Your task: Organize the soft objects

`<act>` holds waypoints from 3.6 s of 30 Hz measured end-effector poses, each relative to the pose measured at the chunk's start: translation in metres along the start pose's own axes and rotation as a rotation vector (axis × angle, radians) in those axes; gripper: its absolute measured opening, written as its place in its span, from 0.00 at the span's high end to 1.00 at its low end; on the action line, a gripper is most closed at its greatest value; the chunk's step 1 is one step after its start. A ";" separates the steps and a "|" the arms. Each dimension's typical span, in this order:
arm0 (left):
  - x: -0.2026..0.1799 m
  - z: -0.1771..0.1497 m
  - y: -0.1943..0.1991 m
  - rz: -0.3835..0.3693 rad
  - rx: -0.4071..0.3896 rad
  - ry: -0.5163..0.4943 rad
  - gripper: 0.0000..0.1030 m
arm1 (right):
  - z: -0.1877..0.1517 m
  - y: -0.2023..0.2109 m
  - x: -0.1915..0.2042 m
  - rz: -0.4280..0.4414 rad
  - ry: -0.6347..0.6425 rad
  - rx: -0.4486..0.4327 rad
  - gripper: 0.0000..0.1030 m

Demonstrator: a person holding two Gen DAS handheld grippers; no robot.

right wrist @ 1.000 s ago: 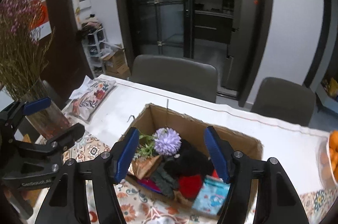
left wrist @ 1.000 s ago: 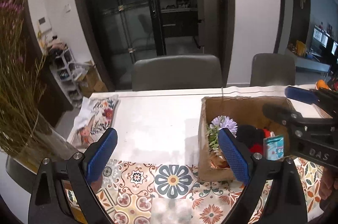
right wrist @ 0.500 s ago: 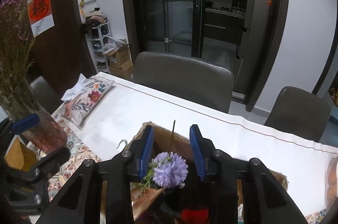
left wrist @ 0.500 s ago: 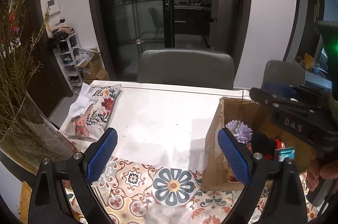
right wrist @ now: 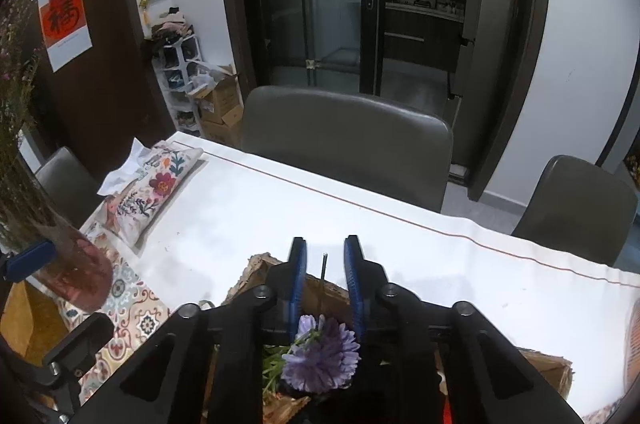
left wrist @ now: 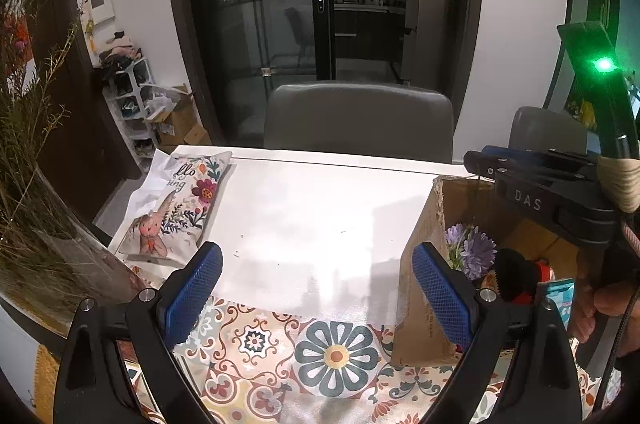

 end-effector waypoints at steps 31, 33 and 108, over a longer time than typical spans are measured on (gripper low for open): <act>-0.001 -0.003 0.002 0.027 -0.027 -0.029 0.06 | -0.004 -0.002 0.002 0.005 -0.008 -0.016 0.79; -0.002 -0.003 0.001 0.025 -0.025 -0.027 0.06 | -0.003 -0.003 0.002 -0.004 -0.004 -0.013 0.86; -0.067 -0.114 0.242 -0.132 -0.158 -0.171 0.00 | -0.197 0.331 0.001 -0.366 -0.247 -0.141 0.31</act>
Point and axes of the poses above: each gripper's, at about its wrist camera, not at the fingertips, and y roughly against the way its jaws point, x to its left, z to its top, the point moved 1 cm from there along -y, roughly the way its jaws point, and after that the axes turned 10 degrees about -z, right-handed, at the moved point
